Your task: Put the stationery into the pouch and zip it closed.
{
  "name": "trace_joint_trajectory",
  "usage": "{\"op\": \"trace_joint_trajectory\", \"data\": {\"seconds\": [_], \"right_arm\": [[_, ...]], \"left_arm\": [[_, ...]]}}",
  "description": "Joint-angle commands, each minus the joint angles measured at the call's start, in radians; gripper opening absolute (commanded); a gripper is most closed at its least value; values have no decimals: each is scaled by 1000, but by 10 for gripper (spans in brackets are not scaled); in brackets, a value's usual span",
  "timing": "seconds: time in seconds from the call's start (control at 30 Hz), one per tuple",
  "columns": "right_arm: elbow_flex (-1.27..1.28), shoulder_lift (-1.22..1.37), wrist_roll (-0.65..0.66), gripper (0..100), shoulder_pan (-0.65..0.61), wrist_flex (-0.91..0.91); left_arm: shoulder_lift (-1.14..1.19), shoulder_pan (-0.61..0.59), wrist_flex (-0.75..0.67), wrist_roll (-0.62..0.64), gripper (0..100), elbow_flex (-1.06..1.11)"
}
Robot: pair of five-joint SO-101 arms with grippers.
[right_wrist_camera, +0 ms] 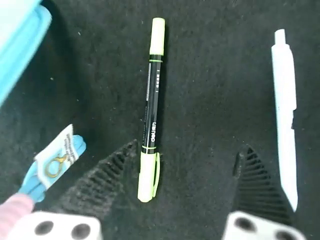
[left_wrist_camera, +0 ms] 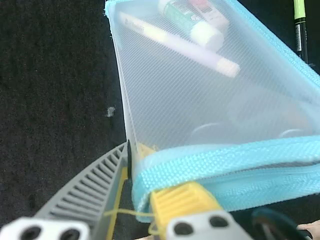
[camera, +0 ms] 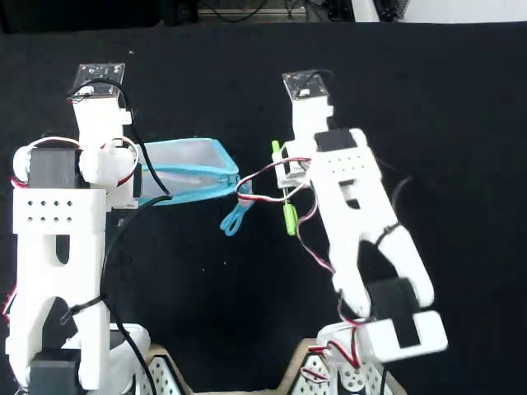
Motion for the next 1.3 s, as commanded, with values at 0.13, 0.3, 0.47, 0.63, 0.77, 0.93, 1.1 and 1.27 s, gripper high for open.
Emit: {"op": "trace_joint_trajectory", "data": {"seconds": [0.13,0.3,0.47,0.63,0.77,0.93,1.1,1.27], "right_arm": [[-122,131,0,292,-14,-21],[-189,257,0,292,-40,-21],[-278,375,0,292,-54,-14],[-344,450,0,258,-17,-12],[-386,490,71,32,31,-12],[-429,493,158,7,126,17],[-493,493,155,10,173,101],[-562,490,153,10,187,221]], "left_arm": [[9,1,-3,12,30,13],[9,1,-3,12,30,13],[9,1,-3,12,30,13],[9,1,-2,12,30,13],[9,1,0,12,30,13],[9,1,2,12,30,13],[9,1,0,12,30,13],[9,1,-2,12,30,13]]}}
